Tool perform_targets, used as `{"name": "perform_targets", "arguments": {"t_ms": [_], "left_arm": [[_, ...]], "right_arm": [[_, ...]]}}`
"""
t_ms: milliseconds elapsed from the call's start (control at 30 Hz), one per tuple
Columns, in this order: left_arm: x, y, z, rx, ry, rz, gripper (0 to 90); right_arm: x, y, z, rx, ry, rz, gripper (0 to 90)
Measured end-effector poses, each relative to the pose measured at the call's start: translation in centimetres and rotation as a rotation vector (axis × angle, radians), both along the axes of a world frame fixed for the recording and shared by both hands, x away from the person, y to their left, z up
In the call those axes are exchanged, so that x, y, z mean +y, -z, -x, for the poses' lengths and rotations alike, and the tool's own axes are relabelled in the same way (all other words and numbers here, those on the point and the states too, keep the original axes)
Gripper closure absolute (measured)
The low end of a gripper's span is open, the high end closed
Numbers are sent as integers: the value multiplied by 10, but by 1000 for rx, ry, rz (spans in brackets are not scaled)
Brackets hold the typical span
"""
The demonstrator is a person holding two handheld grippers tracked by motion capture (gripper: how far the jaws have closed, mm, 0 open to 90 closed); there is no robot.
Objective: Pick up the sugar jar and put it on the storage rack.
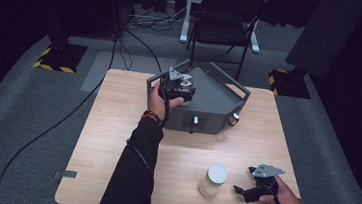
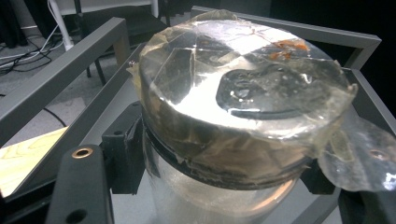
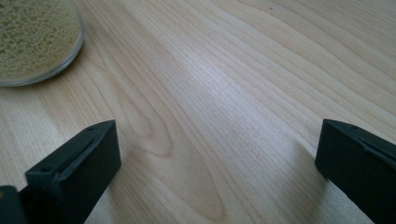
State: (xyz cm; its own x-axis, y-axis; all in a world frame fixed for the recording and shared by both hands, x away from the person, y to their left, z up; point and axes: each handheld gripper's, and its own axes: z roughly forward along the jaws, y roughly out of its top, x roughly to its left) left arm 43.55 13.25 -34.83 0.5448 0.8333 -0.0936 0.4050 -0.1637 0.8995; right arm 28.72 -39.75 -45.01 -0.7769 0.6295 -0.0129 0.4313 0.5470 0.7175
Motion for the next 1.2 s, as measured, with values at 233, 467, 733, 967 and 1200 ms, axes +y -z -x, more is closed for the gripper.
{"name": "perform_targets", "arguments": {"t_ms": [233, 467, 733, 967, 1200], "left_arm": [[-5, 1, 3, -10, -32, -3, 183], [-10, 6, 15, -65, -51, -31, 37], [-14, 0, 29, -104, -50, -101, 30], [-13, -1, 42, -122, -57, -129, 29], [-12, -3, 53, -131, -38, -156, 28]], "right_arm": [[0, 0, 0, 0, 0, 0, 0], [0, 0, 0, -1, 0, 0, 0], [0, 0, 0, 2, 1, 0, 0], [0, 0, 0, 2, 2, 0, 0], [0, 0, 1, 1, 2, 0, 0]]}}
